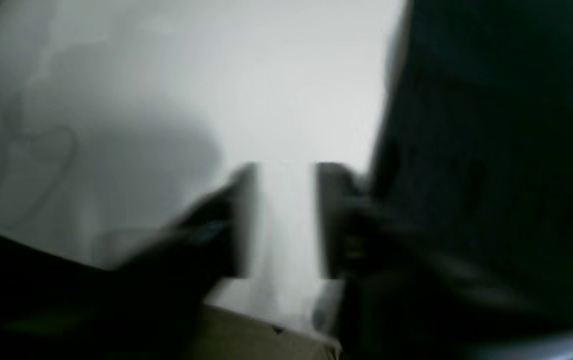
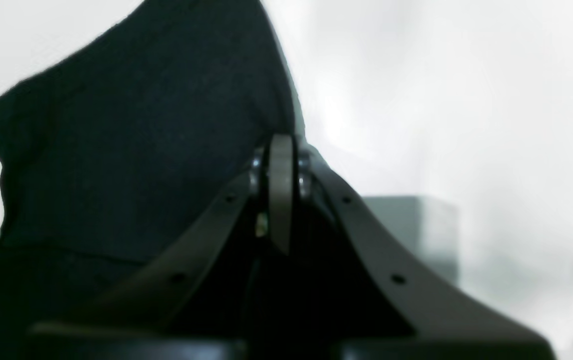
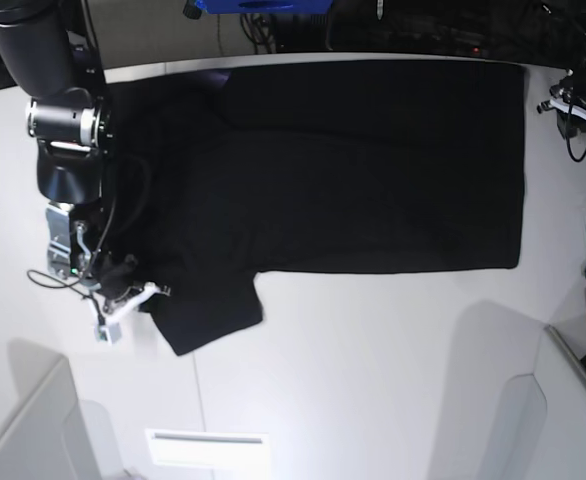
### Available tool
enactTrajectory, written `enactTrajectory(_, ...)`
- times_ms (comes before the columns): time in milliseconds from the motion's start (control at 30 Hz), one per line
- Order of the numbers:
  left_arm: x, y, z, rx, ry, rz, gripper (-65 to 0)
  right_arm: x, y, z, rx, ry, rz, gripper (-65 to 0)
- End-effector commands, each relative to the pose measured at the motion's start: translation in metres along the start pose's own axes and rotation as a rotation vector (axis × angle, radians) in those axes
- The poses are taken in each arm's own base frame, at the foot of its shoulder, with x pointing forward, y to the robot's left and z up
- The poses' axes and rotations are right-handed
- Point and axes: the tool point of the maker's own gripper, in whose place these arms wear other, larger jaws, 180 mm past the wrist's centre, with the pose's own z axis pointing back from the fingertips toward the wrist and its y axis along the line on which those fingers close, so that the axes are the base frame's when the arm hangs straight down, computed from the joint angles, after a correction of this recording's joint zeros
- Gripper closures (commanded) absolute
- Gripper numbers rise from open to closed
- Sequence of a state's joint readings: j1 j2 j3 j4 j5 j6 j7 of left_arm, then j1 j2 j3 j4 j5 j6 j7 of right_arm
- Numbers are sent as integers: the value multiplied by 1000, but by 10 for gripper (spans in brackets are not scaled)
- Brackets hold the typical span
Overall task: Fold the T-shirt properly
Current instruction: 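Lower the left gripper to the shirt's hem corner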
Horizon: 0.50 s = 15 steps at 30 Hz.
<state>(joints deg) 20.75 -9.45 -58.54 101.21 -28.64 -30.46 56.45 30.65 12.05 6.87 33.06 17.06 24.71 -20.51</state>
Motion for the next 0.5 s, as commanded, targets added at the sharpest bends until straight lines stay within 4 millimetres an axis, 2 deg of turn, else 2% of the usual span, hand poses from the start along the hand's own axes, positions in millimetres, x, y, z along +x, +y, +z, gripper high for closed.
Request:
enactTrajectory(0, 23, 1, 1, -2, -61, -19, -365, 6, -3, 4, -13, 14, 36, 0)
enactTrajectory(67, 38, 3, -4, -5, -90, -12, -439, 13, 2, 10, -11, -1, 65, 0)
enactTrajectory(133, 55, 7, -11, -8, -118, 1, -467, 20, 6, 17, -14, -16, 97, 0)
enactTrajectory(233, 77, 8, -28, -29, -141, 30, -446, 31, 12, 26, -16, -33, 137, 0)
enactTrajectory(467, 102, -21, -87, -64, -46, -13, -433, 42, 20, 40, -21, -57, 189, 0)
